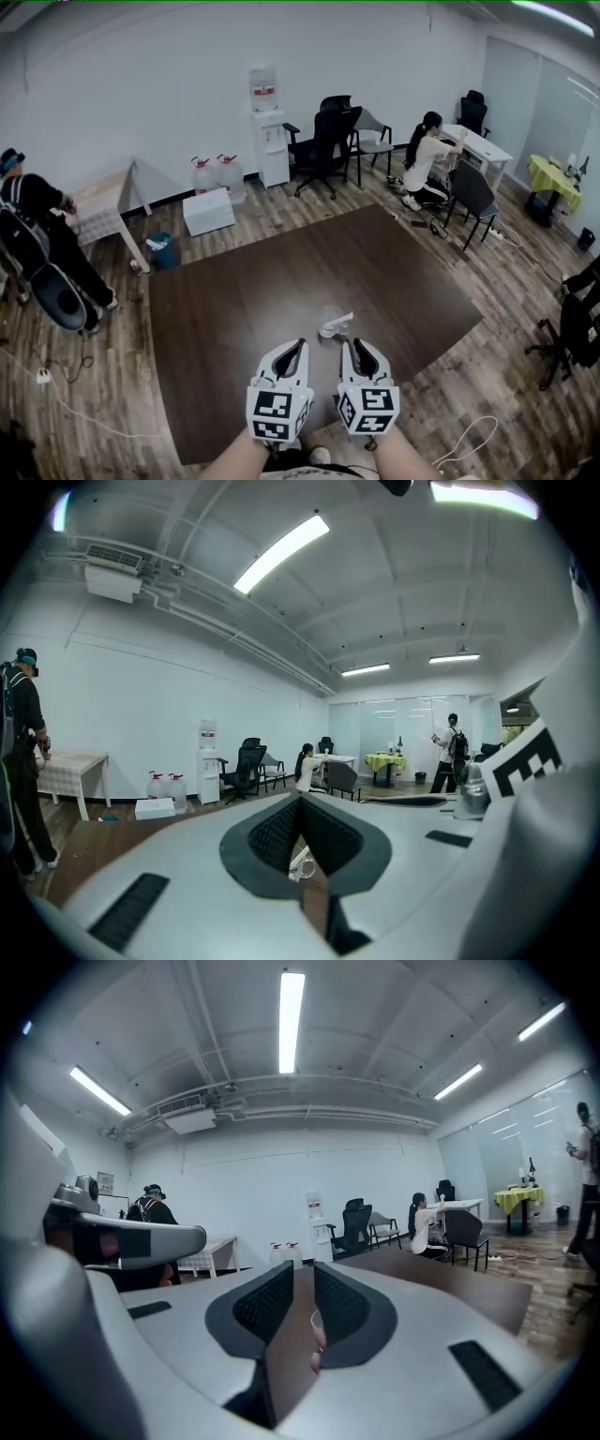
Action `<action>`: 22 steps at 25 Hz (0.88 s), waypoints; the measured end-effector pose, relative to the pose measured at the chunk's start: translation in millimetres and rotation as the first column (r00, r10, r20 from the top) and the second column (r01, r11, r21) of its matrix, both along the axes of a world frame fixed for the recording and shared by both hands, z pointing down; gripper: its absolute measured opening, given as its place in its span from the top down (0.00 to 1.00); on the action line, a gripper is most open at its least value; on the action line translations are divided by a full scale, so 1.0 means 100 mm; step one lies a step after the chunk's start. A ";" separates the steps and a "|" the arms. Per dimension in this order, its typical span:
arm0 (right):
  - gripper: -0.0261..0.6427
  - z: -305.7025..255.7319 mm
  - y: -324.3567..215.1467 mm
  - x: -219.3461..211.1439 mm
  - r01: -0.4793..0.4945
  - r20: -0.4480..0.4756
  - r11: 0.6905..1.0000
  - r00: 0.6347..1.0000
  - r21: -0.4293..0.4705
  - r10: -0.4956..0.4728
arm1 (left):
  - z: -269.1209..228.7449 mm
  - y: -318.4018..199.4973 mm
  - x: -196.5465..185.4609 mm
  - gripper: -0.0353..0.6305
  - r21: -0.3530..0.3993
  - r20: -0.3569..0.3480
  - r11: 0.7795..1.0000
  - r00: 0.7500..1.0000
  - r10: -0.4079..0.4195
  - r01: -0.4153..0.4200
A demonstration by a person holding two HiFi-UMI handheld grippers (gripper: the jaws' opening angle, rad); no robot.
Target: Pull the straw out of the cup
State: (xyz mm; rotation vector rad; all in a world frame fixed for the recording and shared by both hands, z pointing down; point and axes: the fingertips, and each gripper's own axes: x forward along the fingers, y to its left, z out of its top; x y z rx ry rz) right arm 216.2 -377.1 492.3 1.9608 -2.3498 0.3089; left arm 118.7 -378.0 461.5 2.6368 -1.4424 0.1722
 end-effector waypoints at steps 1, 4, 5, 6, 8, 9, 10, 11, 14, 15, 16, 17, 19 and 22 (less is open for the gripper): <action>0.84 0.05 -0.06 -0.01 -0.003 0.000 1.000 1.000 -0.004 0.003 | 0.03 -0.05 -0.02 0.94 -0.002 0.000 1.000 1.000 0.002 -0.002; 0.78 0.24 -0.26 0.02 -0.030 0.001 0.999 1.000 -0.024 0.030 | 0.10 -0.21 -0.06 0.94 -0.009 -0.002 1.000 1.000 0.013 -0.013; 0.78 0.30 -0.33 0.04 -0.040 0.003 0.999 0.999 -0.037 0.040 | 0.11 -0.26 -0.07 0.94 -0.013 -0.001 1.000 1.000 0.017 -0.017; 0.76 0.38 -0.39 0.06 -0.049 0.005 0.997 0.999 -0.053 0.050 | 0.12 -0.29 -0.08 0.94 -0.017 -0.001 1.000 1.000 0.020 -0.020; 0.75 0.56 -0.51 0.10 -0.063 0.003 0.994 0.998 -0.091 0.063 | 0.14 -0.34 -0.12 0.94 -0.024 -0.001 1.000 1.000 0.019 -0.019; 0.74 0.65 -0.57 0.11 -0.068 -0.002 0.992 0.998 -0.108 0.068 | 0.15 -0.37 -0.14 0.94 -0.026 -0.001 1.000 1.000 0.016 -0.016; 0.74 0.74 -0.64 0.13 -0.074 -0.005 0.990 0.997 -0.124 0.074 | 0.18 -0.40 -0.16 0.94 -0.030 0.002 0.999 1.000 0.015 -0.015; 0.73 0.84 -0.72 0.15 -0.081 -0.007 0.987 0.997 -0.139 0.081 | 0.22 -0.43 -0.17 0.94 -0.037 0.005 0.999 1.000 0.019 -0.018; 0.73 1.13 -0.93 0.23 -0.113 0.005 0.975 0.993 -0.190 0.116 | 0.36 -0.49 -0.22 0.94 -0.061 0.019 0.998 0.999 0.026 -0.024; 0.72 1.23 -1.00 0.26 -0.122 0.014 0.970 0.992 -0.209 0.128 | 0.38 -0.51 -0.24 0.94 -0.065 0.025 0.998 0.999 0.025 -0.023; 0.72 1.31 -1.06 0.29 -0.129 0.024 0.965 0.990 -0.228 0.138 | 0.39 -0.53 -0.25 0.94 -0.068 0.032 0.997 0.999 0.024 -0.021; 0.72 1.38 -1.11 0.31 -0.133 0.032 0.961 0.989 -0.244 0.145 | 0.40 -0.54 -0.26 0.94 -0.071 0.040 0.997 0.999 0.022 -0.019; 0.72 1.50 -1.22 0.33 -0.131 0.035 0.954 0.989 -0.270 0.145 | 0.45 -0.59 -0.29 0.94 -0.077 0.056 0.997 0.998 0.019 -0.014; 0.72 1.66 -1.35 0.29 -0.119 0.027 0.947 0.991 -0.298 0.133 | 0.54 -0.65 -0.37 0.94 -0.090 0.073 0.996 0.997 0.010 -0.004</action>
